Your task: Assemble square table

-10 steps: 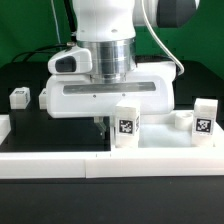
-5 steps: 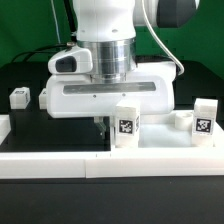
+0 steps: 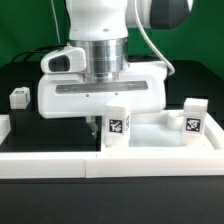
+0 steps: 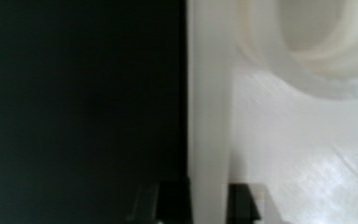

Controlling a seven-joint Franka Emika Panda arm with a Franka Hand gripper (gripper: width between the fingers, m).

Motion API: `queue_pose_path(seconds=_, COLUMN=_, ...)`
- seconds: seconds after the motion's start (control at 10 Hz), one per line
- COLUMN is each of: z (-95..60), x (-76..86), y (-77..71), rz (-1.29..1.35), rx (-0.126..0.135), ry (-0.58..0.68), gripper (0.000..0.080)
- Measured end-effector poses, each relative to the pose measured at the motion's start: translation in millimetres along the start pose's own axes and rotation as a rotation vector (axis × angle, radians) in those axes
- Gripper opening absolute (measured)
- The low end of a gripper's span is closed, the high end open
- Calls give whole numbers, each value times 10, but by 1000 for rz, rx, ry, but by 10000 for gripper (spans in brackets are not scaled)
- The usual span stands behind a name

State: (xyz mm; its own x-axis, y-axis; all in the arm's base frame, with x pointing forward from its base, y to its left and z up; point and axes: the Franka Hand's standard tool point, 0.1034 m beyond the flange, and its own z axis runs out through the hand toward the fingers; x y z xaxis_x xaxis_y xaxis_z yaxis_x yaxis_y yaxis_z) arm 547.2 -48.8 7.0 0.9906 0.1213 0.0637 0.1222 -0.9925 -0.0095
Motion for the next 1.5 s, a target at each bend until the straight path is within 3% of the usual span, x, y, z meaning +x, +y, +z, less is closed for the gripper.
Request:
queue_pose_path(seconds=0.6, z=-15, x=74, y=49, rz=-471, rx=-28, ry=-21, gripper=54)
queue_pose_path(seconds=0.7, z=-28, x=100, y=125, rz=-679, rx=-40, ry=-20, gripper=54)
queue_pose_path(seconds=1.1, z=-25, x=90, y=170, rz=-858, rx=-48, ry=-41, gripper=54)
queue_pose_path(seconds=1.3, z=-2, x=290, y=-64, rz=-959, rx=-29, ry=-49, gripper=54)
queue_pose_path(seconds=1.5, z=4, x=378, y=-173, rz=-1080, rx=-54, ry=-38, gripper=55)
